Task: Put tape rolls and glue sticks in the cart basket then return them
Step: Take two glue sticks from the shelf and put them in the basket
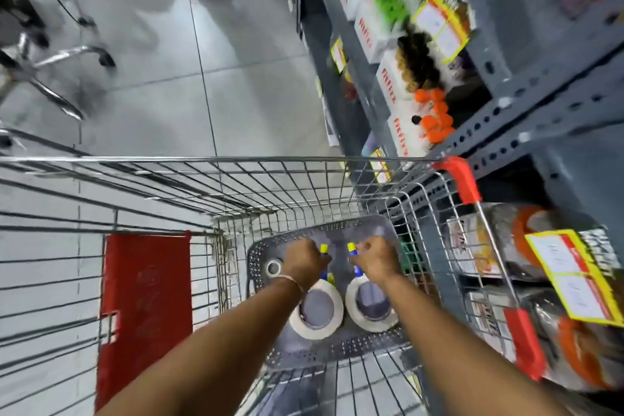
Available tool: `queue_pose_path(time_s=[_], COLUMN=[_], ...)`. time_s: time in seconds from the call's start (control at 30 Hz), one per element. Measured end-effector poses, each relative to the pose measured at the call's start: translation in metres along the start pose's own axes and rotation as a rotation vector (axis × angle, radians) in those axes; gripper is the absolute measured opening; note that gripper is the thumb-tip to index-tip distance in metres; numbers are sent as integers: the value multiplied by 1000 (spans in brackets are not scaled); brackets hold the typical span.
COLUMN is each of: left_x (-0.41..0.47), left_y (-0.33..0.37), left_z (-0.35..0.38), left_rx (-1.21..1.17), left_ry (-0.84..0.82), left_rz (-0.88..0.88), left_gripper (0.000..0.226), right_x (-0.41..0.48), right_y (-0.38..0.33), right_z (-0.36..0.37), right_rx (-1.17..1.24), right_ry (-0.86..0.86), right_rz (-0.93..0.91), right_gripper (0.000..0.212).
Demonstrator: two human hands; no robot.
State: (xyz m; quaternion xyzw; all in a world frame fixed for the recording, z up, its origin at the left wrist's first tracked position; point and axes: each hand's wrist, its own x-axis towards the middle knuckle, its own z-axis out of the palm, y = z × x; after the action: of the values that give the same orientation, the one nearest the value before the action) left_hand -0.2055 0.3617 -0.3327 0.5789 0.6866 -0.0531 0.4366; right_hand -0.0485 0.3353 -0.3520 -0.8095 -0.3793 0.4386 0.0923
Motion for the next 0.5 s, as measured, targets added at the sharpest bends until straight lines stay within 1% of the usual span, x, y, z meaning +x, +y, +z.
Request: queue_pose_path(time_s=[0.07,0.1,0.2,0.23,0.3,0.37,0.43,0.5], left_x=[11,14,22,23,26,26,25,23], left_y=[-2,-2,-4,-5,-7,-8,-9,-12], left_z=[12,16,25,27,31,33,31,30], left_rx=[-20,-40,-60,-52,-36,-23,-47,-72], left_ry=[-27,-36,-28,-21,-15,-19,-11,-4], left_rz=[-21,-21,-26,-20,-13,-10,2,30], left_gripper=[36,32,22,22,22,21,22,25], right_x=[8,9,18,20,21,22,21,17], right_y=[5,6,13,14,14,14,13,13], right_z=[13,18,35,38,41,43,44,40], right_rx=[-39,-44,-78,-77,-45,-14,12,0], right_ry=[-15,-8,18,22,11,34,72,69], right_rz=[13,27,19,16,5,-36,-39,-47], right_gripper=[25,21,34,35,30,30,28,28])
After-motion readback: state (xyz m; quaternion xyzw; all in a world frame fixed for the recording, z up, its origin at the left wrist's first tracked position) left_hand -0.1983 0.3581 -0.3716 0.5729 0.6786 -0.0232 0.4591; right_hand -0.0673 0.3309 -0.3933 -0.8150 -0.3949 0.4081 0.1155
